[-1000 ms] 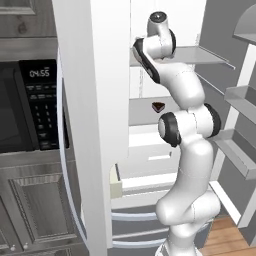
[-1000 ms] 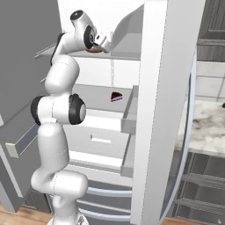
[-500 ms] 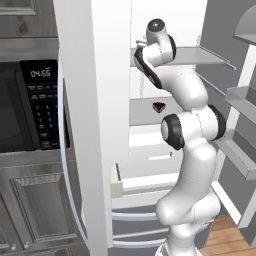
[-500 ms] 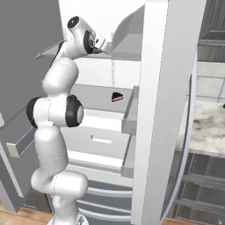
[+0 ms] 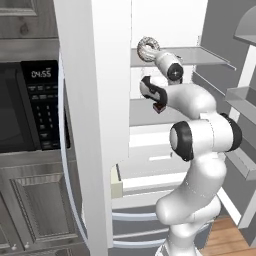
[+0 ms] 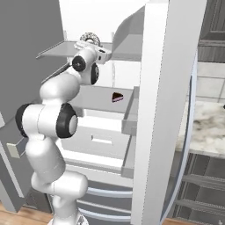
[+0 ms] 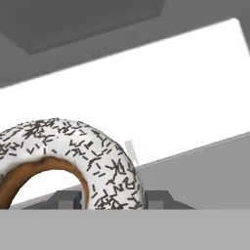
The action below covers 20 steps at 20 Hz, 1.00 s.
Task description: Take the donut and cake from the fridge and place them on the empty tray on the dining counter.
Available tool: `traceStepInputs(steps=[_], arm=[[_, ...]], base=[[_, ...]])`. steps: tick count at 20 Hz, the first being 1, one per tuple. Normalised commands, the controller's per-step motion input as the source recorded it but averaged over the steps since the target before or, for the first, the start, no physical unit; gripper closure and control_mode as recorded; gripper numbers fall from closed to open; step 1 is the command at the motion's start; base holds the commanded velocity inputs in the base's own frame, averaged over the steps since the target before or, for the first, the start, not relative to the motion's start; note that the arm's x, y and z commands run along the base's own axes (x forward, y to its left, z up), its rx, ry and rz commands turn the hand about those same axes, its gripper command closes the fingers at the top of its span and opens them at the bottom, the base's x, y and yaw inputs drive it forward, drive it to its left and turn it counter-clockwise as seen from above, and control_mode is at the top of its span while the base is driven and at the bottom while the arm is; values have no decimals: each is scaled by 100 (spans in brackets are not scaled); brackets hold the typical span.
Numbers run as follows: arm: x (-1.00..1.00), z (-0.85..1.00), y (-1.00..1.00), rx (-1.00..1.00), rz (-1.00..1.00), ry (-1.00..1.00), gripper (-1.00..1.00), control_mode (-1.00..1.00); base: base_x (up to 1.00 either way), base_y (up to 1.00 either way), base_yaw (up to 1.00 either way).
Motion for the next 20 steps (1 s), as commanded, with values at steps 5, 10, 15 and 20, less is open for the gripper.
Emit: traceStepInputs(steps=[5, 10, 15, 20], arm=[[12, 72, 51, 9, 0, 35, 100, -100], [19, 100, 8, 17, 1, 46, 100, -100], [-20, 96, -5, 20, 2, 27, 100, -100], [-100, -21, -40, 13, 0, 8, 100, -100]], base=[[0, 0, 0], [0, 0, 0], [0, 0, 0], [0, 0, 0]])
